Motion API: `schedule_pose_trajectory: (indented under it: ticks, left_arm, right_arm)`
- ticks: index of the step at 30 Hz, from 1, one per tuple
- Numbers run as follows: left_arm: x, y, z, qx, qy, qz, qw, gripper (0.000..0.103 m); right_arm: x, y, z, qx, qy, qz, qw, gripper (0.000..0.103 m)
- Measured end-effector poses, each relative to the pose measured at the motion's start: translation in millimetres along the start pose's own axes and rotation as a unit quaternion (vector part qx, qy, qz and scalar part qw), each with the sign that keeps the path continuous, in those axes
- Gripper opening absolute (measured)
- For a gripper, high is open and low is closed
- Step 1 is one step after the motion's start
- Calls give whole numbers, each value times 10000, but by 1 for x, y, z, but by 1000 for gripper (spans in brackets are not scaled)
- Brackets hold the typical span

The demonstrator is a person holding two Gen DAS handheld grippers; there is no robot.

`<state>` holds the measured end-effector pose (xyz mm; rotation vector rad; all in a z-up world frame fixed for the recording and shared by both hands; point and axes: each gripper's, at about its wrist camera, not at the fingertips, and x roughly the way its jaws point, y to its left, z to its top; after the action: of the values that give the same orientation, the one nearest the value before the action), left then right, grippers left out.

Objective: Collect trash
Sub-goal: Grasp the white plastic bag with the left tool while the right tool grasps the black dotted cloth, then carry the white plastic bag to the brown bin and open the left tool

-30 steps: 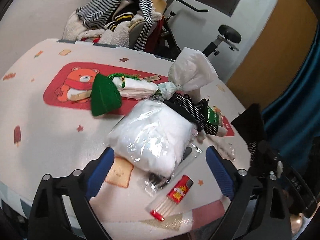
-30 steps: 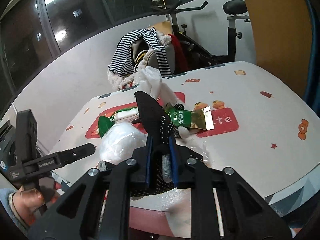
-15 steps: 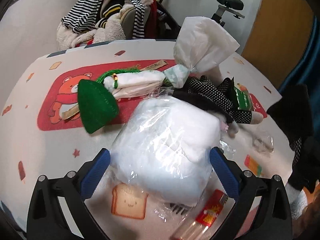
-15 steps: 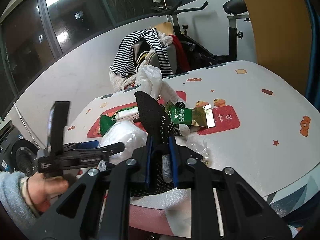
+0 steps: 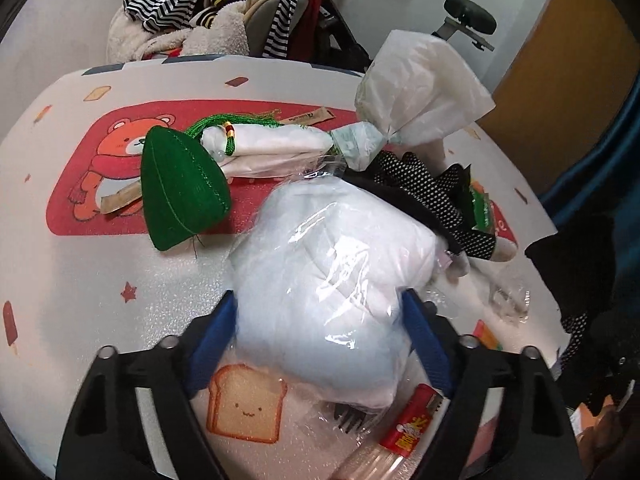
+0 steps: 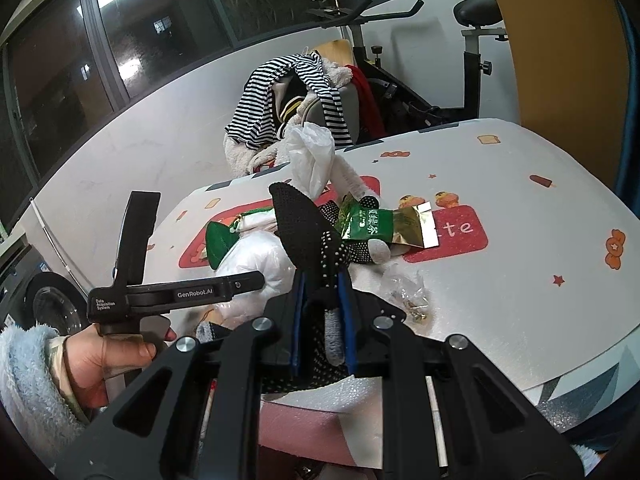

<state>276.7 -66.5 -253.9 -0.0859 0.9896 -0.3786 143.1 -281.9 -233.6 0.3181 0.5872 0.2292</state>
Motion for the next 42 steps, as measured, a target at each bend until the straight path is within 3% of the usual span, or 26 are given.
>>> schedule_pose_trajectory:
  ticks: [3,11,20,26,32,36,42]
  left_arm:
    - [-11,-5,0,208,-45,24,9998,68]
    - [-67,-6,0,284,-371,-174,9988,68]
    - [-130,-16,-75,717,-533,-451,9950,68]
    - [-143,-18,-146,965,-239,-609,9932,68]
    - [-125,-8,-198,782,449,-728,9933,69]
    - [-108,-4,-210,739,815,-701,9915,69]
    - [-97,-8,-207,761,867,-748,9905,73]
  right_arm:
    - [-5,3,1,-43,-51,29,10000,19]
    - [-23,9,0,-127,-163,83,9998,19]
    - [-43,13,-14,-132,-135,367,9991,20]
    - [-53,17,-34,-257,-8,383,9989,20]
    - [-54,20,-59,-235,219,364,9988,20]
    - [-53,24,-65,-278,311,376,9984,20]
    - [-55,26,-66,-289,271,446,9982,20]
